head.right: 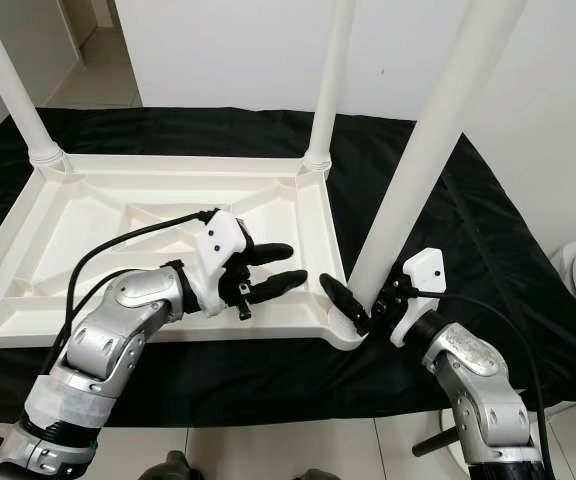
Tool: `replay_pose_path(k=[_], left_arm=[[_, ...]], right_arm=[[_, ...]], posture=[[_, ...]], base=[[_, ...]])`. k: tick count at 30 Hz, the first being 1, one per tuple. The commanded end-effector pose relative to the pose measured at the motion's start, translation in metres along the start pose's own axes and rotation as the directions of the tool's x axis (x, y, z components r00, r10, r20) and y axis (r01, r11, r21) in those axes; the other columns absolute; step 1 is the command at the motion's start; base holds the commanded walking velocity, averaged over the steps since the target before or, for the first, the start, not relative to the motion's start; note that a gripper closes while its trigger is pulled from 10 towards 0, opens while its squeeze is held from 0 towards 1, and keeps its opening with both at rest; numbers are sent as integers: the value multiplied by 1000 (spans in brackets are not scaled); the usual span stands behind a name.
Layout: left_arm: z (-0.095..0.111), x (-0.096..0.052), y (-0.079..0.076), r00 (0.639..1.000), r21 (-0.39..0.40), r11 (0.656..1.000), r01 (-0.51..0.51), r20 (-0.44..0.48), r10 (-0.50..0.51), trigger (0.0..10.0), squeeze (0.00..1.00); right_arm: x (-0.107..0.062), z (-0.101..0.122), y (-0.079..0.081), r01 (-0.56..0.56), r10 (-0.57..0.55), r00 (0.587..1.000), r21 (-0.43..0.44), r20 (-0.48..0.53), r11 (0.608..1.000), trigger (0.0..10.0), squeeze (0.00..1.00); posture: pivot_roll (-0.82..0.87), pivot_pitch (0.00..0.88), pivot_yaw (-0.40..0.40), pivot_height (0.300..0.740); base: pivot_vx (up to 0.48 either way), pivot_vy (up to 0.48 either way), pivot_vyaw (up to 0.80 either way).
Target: Building children table
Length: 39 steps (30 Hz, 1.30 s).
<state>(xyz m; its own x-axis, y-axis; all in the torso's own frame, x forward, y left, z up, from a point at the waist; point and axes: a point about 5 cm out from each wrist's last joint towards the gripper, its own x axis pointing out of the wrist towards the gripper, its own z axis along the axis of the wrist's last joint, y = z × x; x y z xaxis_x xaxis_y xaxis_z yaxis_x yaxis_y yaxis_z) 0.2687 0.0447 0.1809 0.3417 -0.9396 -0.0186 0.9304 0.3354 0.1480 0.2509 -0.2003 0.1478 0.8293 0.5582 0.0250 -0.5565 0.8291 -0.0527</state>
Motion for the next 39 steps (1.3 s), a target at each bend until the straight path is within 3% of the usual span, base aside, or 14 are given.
replay_pose_path(k=[1, 15, 17, 19, 24, 38, 39], left_arm=[[1, 2, 5, 992, 15, 992, -127, 6, 126, 10000, 0], [-5, 2, -8, 998, 82, 995, -63, 13, 62, 10000, 0], [-7, 3, -9, 998, 85, 995, -54, 10, 54, 10000, 0], [-10, 5, -11, 998, 51, 996, -67, -1, 67, 10000, 0], [-13, 8, -5, 994, 57, 994, -97, -41, 100, 10000, 0], [-24, 12, -7, 989, 112, 987, -115, -85, 125, 10000, 0], [-24, 12, -8, 989, 124, 986, -110, -89, 121, 10000, 0]], right_arm=[[-5, 0, -12, 78, -78, 997, -4, 9, 997, 10000, 0], [-12, 1, -23, 245, -243, 967, -8, 80, 970, 10000, 0], [-11, -1, -23, 273, -271, 958, -7, 90, 962, 10000, 0], [-7, -8, -12, 323, -322, 943, -5, 87, 946, 10000, 0], [-2, -18, 10, 283, -282, 959, -40, 40, 958, 10000, 0], [2, -12, -5, 268, -263, 963, -82, 66, 960, 10000, 0], [3, -11, -6, 255, -250, 966, -95, 62, 962, 4784, 0]], posture=[[1, 0, -33, 740], [-11, 0, -25, 740], [-13, 0, -25, 740], [-23, 0, -16, 740], [-24, 0, -15, 740], [-19, 1, -28, 740], [-14, 4, -32, 740]], base=[[0, 0, 0], [0, 0, 0], [0, 0, 0], [0, 0, 0], [0, 0, 0], [0, 0, 0], [0, 0, 0]])
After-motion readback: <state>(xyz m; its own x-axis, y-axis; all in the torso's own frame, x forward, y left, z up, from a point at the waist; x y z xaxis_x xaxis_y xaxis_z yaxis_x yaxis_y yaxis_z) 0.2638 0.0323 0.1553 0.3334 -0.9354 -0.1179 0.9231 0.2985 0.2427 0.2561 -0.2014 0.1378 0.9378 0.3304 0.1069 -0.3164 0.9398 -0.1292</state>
